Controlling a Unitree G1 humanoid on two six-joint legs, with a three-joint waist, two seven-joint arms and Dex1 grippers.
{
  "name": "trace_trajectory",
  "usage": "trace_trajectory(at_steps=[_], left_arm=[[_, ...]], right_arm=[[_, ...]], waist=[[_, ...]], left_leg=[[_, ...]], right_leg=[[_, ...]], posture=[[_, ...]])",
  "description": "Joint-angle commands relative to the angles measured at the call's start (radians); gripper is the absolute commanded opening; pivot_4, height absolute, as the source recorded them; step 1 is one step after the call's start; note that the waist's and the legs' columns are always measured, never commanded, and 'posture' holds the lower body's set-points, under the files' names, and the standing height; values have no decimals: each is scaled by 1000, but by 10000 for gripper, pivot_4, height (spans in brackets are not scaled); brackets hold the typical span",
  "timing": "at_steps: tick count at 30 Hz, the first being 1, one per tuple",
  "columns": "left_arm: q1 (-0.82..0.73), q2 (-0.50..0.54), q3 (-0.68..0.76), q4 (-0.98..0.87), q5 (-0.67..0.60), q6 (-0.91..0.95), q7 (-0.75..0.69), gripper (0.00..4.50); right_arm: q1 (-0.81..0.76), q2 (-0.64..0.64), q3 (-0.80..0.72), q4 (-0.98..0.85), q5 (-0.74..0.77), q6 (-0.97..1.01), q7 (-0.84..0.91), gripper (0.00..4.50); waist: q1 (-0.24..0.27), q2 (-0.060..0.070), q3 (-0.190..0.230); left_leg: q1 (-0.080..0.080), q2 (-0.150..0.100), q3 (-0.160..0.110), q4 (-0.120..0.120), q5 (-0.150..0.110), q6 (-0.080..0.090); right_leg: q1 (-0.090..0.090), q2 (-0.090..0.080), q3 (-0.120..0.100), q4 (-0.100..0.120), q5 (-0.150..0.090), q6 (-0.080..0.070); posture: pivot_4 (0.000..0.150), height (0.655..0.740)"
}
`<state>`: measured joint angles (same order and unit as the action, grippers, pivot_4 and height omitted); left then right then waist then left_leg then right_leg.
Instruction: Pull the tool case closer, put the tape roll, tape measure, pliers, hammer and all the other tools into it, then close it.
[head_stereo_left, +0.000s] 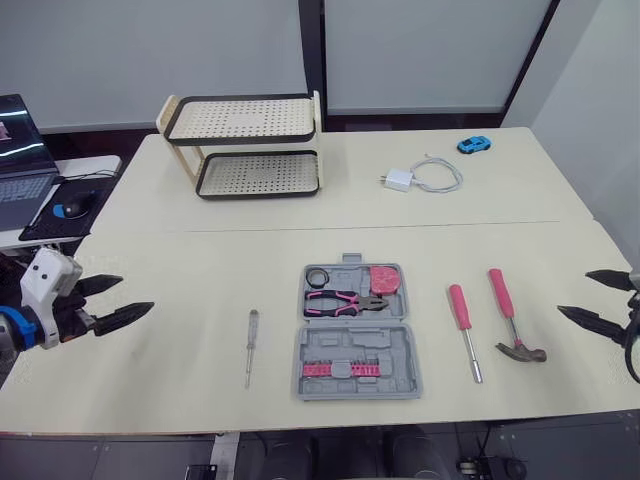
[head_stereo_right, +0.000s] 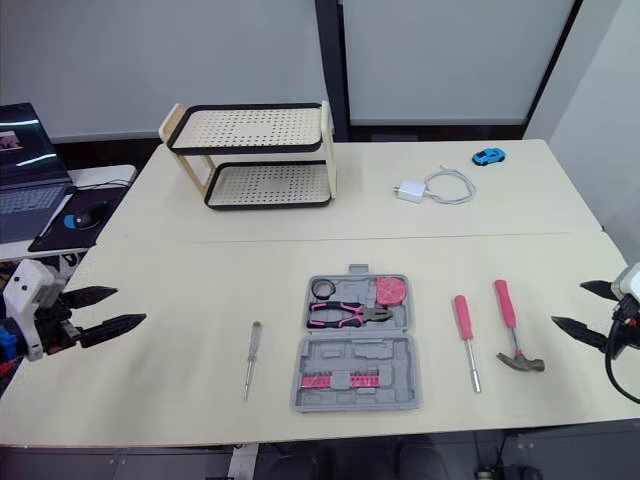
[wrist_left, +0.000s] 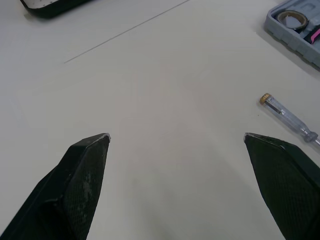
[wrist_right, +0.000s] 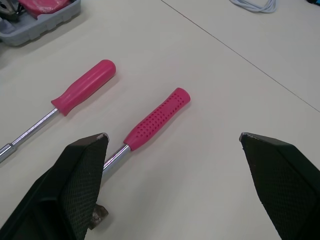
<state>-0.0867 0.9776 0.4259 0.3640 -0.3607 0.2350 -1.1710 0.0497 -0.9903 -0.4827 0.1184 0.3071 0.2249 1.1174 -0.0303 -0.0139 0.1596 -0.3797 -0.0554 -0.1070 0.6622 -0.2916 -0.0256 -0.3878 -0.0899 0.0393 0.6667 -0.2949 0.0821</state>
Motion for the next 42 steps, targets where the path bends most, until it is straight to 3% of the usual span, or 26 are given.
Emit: trace_trajectory(at_steps=[1,12,17,23,34,42], left_arm=[[18,-24,39,-83,4,-19,93,44737],[86,-63,65,-219,-37,121,221,44737],[94,-25,41,-184,-69,124,92,44737],[100,-17,36,-173,-60,80,30,44737],[68,54,-20,-153,-16,-15,-76,44737],[-78,123,-165,-135,29,-187,-266,44737]], right_arm=[[0,32,6,-99,-17,-22,-82,45000],[-130,166,166,-434,138,151,-166,45000],[-244,176,282,-621,359,337,-124,45000],[-306,180,337,-677,432,350,-89,45000],[-307,198,434,-724,391,286,-59,45000],[-262,239,465,-748,371,222,-63,45000]], waist=[[1,0,0],[1,0,0],[1,0,0],[4,0,0],[3,-1,0],[2,-1,0]], left_leg=[[0,0,0,0,0,0],[0,0,-1,0,0,0],[-1,0,-1,0,0,0],[-1,-1,-2,0,0,0],[-1,0,-2,0,0,0],[-1,-1,-2,0,0,0]], right_leg=[[0,0,0,0,0,0],[-1,0,0,0,0,0],[-1,0,0,0,0,0],[-1,-2,-1,-2,0,0],[-1,-1,-2,-1,0,0],[-1,-1,-2,-1,0,0]], posture=[[1500,7400],[1500,7400],[1500,7400],[1500,7400],[1500,7400],[1500,7400]])
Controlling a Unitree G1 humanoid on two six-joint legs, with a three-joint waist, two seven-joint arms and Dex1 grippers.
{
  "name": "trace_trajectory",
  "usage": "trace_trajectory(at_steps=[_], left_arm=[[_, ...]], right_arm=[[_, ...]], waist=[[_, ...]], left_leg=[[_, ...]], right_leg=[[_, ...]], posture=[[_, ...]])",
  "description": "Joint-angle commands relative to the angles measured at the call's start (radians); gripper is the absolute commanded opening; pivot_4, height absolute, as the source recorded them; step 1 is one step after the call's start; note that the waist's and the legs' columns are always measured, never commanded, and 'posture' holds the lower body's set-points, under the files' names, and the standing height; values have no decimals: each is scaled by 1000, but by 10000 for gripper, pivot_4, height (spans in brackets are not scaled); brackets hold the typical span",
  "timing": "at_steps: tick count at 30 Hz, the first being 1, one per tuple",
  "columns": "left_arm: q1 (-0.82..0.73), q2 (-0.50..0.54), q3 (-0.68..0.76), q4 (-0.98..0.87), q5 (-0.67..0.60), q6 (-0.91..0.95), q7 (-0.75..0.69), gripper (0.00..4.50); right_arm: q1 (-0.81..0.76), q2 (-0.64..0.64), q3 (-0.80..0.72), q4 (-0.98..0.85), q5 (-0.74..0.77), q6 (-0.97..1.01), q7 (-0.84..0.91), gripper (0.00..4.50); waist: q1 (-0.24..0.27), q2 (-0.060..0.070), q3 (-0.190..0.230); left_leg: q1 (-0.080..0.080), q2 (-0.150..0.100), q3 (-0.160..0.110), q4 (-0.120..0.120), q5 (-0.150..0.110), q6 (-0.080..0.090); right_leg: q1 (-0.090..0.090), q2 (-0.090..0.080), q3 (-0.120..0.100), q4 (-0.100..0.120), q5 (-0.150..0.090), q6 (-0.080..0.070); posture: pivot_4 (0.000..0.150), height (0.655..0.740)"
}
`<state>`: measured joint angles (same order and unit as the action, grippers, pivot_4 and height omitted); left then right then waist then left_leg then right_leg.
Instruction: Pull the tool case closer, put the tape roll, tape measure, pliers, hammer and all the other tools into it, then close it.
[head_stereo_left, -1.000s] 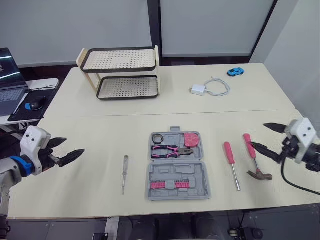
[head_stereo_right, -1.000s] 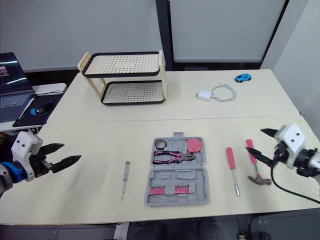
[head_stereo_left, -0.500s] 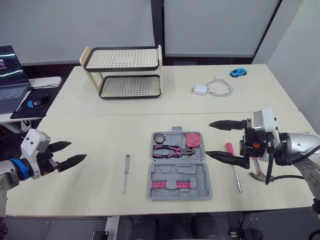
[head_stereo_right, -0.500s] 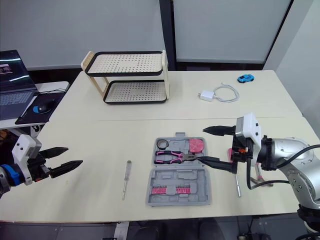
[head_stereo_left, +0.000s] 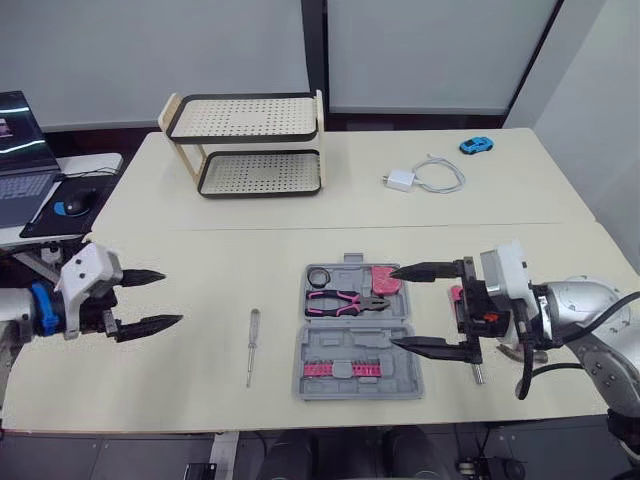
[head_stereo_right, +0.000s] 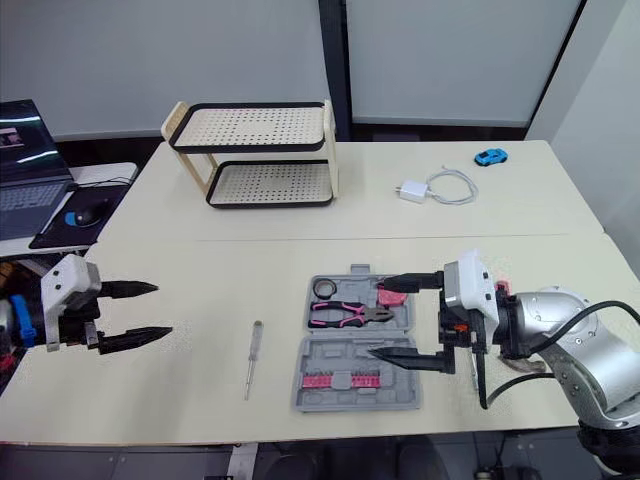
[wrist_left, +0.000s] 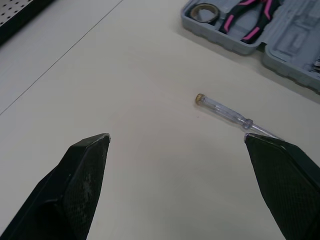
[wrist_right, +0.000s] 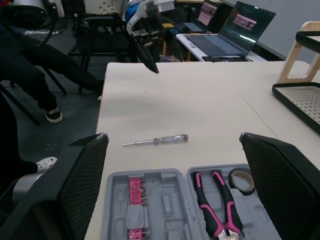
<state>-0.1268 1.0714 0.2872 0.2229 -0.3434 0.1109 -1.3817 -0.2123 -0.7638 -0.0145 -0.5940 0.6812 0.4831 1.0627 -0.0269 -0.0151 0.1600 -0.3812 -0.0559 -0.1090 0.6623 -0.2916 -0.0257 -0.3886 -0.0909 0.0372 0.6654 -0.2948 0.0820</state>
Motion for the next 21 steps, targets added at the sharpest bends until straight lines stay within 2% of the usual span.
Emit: trace_trajectory(at_steps=[1,6,13,21], left_arm=[[-55,34,-48,14,23,-93,-81,44737],[-241,32,-260,118,167,-395,-221,44737],[-431,20,-562,255,250,-762,-233,44737],[-560,-100,-664,377,391,-1079,-208,44737]], right_arm=[[4,15,4,-36,-12,-45,-7,45000],[14,27,36,-29,-49,-77,-6,45000],[14,32,56,-27,-76,-81,-22,45000],[53,13,62,-39,-109,-97,-29,45000]], waist=[[-2,0,0],[-2,0,0],[-4,-1,1],[-4,-2,1]], left_leg=[[0,0,0,0,0,0],[0,0,0,0,0,0],[0,-1,0,1,0,0],[-1,-2,0,1,0,0]], right_leg=[[0,0,0,0,0,0],[0,1,0,0,0,0],[0,2,0,1,0,0],[0,2,-1,1,0,0]], posture=[[1500,7400],[1500,7400],[1500,7400],[1500,7400]])
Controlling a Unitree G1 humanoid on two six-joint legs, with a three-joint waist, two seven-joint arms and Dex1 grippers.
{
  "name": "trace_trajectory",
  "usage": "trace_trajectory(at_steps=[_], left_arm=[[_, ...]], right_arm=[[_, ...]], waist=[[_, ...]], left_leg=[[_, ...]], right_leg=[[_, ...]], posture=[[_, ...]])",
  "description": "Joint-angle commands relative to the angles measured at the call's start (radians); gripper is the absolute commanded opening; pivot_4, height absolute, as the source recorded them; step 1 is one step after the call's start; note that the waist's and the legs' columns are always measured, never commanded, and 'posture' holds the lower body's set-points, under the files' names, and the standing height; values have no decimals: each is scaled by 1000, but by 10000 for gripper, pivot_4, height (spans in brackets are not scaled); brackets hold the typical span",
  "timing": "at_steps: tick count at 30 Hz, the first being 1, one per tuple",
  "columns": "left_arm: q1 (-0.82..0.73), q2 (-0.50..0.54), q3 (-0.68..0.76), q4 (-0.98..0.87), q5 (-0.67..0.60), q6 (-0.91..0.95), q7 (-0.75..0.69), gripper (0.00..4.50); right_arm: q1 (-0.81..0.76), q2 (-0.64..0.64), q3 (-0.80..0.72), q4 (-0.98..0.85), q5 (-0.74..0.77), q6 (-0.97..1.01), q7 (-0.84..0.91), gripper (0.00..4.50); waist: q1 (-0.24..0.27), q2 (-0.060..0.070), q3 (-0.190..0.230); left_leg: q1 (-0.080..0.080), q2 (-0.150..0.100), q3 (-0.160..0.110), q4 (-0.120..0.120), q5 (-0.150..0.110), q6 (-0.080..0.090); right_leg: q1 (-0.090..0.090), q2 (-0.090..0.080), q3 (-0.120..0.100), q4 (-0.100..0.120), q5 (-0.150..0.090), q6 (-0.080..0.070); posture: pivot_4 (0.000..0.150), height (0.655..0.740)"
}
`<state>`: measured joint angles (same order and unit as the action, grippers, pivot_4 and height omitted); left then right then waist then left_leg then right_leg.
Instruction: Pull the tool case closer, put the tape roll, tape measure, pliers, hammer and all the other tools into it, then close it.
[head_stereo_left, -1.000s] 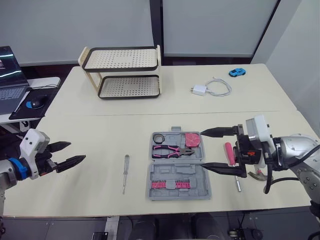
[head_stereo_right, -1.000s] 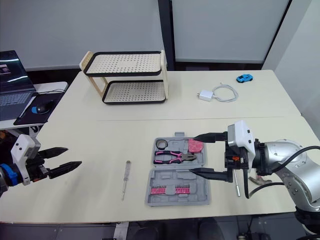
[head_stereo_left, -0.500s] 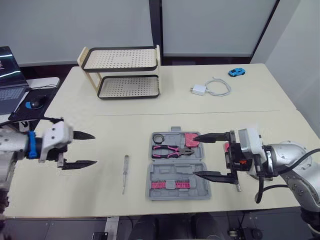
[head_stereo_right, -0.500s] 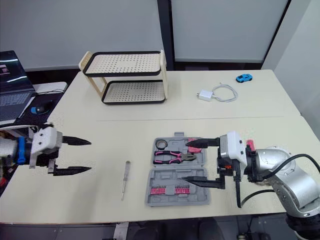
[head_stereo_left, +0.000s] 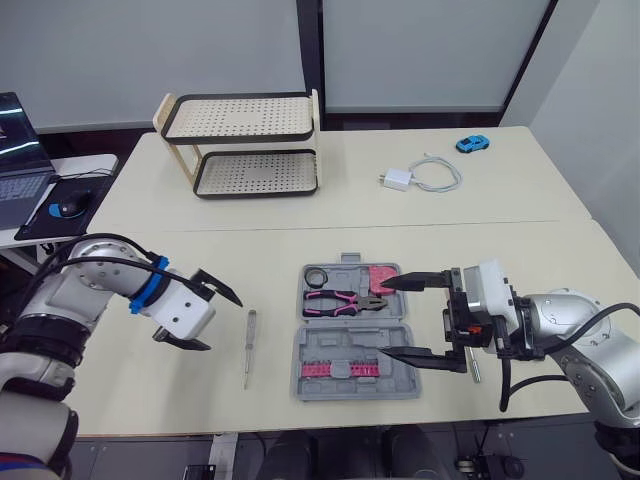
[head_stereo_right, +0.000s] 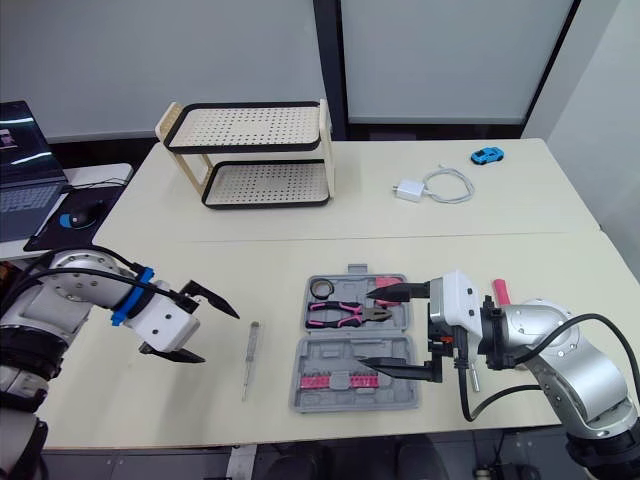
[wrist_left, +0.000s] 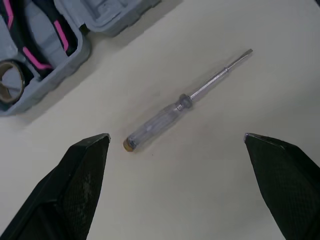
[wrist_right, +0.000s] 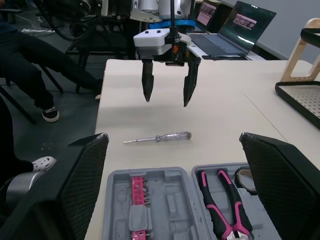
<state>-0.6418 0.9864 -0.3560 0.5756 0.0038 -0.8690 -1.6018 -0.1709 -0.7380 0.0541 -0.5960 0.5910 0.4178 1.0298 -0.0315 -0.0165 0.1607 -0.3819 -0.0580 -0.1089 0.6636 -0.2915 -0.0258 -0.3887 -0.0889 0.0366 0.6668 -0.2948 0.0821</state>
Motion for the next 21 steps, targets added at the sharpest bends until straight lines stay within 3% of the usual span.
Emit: trace_trajectory(at_steps=[1,9,21], left_arm=[[-56,-23,-30,38,56,-121,15,44737],[-146,-82,-146,186,176,-312,40,44737],[-218,-184,-236,378,470,-418,330,44737]], right_arm=[[14,-14,-4,-38,-23,-33,4,45000],[5,2,6,-59,-6,-5,-25,45000],[38,-6,-11,-117,12,39,-70,45000]], waist=[[0,0,0],[-1,-1,1],[-1,-2,1]], left_leg=[[0,0,0,0,0,0],[0,-1,0,1,0,0],[1,-2,-1,2,0,0]], right_leg=[[0,0,0,0,0,0],[0,1,0,3,0,0],[-1,1,-1,7,0,1]], posture=[[1500,7400],[1500,7400],[1500,7400]])
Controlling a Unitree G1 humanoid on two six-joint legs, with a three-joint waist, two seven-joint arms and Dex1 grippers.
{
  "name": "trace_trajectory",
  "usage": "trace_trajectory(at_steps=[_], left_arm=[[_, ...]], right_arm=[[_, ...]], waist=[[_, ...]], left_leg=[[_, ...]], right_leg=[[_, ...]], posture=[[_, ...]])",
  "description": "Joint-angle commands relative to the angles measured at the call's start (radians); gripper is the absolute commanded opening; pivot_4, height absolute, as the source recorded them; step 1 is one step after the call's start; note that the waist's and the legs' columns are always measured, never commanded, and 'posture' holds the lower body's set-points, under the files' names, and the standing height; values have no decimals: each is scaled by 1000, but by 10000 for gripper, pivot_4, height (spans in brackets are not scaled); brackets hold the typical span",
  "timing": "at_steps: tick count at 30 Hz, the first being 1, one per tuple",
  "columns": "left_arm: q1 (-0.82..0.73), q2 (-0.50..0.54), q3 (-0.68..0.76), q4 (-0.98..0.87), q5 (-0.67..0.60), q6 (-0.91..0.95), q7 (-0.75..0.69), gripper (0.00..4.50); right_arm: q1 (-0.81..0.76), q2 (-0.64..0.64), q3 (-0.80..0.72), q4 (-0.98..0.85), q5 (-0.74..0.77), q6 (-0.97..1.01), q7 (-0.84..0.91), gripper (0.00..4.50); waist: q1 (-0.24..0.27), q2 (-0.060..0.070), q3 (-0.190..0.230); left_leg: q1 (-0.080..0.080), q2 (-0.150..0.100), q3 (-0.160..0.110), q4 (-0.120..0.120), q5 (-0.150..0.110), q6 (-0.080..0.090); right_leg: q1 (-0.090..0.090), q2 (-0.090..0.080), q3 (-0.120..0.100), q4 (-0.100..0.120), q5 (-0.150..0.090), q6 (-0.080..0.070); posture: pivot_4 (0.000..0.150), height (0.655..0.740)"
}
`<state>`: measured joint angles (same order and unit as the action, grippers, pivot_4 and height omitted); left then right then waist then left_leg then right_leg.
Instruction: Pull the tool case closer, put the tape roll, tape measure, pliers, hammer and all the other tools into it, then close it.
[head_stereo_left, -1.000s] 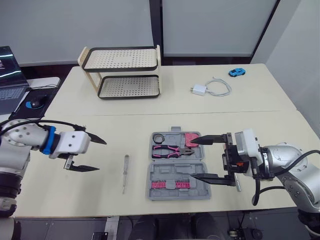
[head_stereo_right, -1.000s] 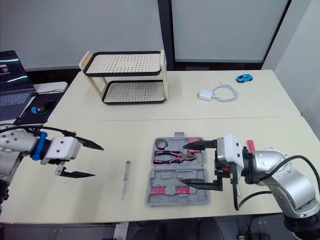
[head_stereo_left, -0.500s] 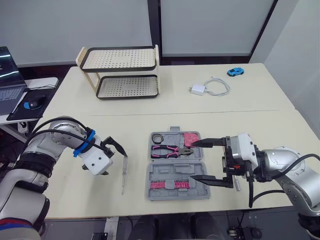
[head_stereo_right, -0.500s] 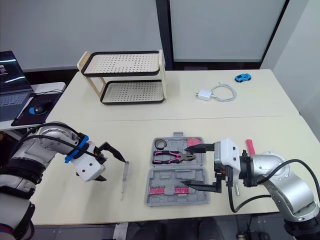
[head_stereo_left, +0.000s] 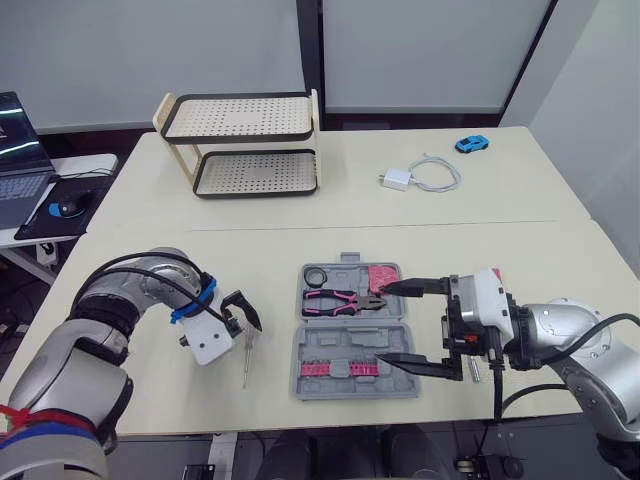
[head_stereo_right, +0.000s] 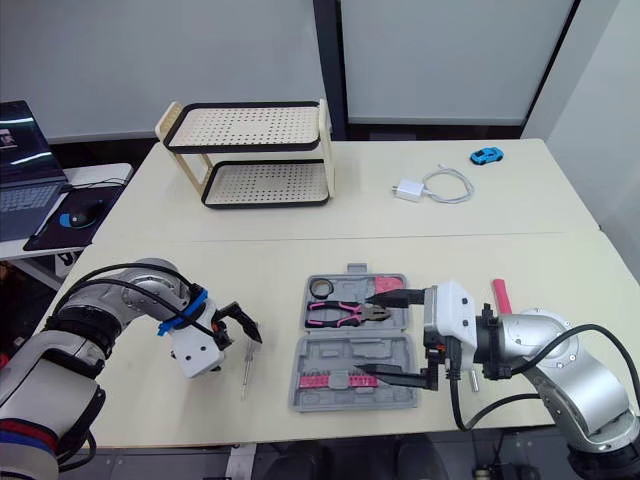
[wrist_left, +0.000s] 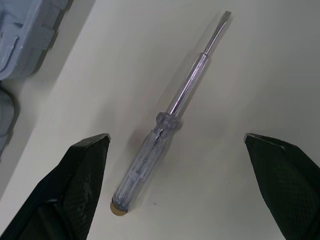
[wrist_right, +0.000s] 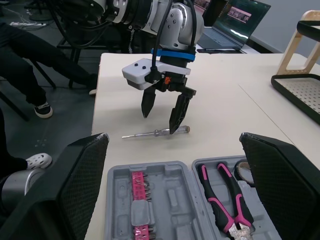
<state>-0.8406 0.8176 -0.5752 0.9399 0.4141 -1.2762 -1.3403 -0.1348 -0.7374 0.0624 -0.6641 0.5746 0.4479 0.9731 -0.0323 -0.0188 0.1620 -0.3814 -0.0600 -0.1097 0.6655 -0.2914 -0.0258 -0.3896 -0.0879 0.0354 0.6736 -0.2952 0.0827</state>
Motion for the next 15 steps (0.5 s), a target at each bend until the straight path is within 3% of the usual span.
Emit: trace_trajectory(at_steps=[1,6,7,10,15], left_arm=[[-22,-21,-24,19,86,-8,95,44737],[-34,-39,-65,48,173,-11,175,44737],[-36,-38,-77,53,191,-5,182,43012],[-36,-38,-96,68,193,4,176,35912],[-27,-45,-93,64,164,23,185,19696]], right_arm=[[5,-8,-20,-54,30,12,-16,45000],[8,-11,-22,-66,35,23,-21,45000],[6,-11,-22,-64,35,23,-21,45000],[4,-11,-19,-65,31,17,-18,45000],[8,-15,-21,-68,34,18,-14,45000]], waist=[[0,0,0],[2,0,0],[3,0,-1],[3,3,-2],[5,5,-3]], left_leg=[[0,0,0,0,0,0],[1,0,0,0,0,0],[1,0,0,0,0,0],[2,0,0,0,0,0],[3,0,0,0,0,0]], right_leg=[[0,0,0,0,0,0],[1,0,0,1,0,0],[1,0,0,2,0,0],[1,0,0,3,0,0],[2,0,0,4,0,0]], posture=[[1500,7400],[1500,7400],[1500,7400],[1500,7400],[1500,7400]])
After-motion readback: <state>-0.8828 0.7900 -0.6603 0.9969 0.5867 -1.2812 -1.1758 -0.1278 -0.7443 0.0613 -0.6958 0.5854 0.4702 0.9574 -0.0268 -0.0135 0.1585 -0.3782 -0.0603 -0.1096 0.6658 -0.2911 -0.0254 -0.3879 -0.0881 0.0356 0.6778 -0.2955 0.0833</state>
